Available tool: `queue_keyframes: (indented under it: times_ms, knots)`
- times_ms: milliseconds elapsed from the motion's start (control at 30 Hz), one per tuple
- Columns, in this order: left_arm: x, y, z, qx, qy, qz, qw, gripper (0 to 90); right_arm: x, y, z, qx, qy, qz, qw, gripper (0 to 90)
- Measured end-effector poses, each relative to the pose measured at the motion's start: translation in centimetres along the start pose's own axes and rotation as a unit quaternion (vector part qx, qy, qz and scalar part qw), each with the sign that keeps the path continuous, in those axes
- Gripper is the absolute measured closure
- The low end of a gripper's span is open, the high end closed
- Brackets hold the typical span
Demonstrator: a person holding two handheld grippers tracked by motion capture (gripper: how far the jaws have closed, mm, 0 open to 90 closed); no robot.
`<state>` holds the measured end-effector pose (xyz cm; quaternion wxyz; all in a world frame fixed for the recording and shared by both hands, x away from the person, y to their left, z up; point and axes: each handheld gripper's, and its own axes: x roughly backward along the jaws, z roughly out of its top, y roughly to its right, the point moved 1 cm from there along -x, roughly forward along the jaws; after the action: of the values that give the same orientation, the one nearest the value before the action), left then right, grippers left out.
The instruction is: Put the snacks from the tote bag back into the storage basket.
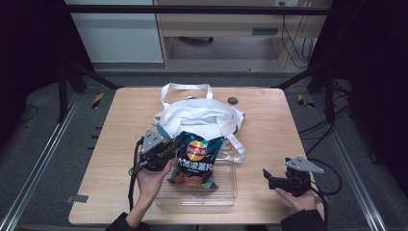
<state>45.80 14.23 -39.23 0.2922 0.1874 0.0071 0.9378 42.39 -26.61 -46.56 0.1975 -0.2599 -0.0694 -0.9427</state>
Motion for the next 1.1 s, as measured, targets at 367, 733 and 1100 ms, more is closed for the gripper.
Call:
queue_keyframes:
  times_ms: [367,733,1100]
  knots:
    - [0.4,-0.1,0.1,-0.007,-0.014,-0.001,0.9999,64.5,0.1,0.0,0.0,-0.001,0.004,0.001,1.0000,6.7]
    - [1.6,-0.9,0.2,-0.011,-0.015,-0.010,0.9998,49.4,0.2,0.1,0.0,-0.003,0.005,0.001,1.0000,6.7]
    - [3.1,-1.8,-0.5,-0.036,-0.025,-0.017,0.9989,39.8,0.2,0.1,0.0,-0.005,0.005,0.001,1.0000,6.6]
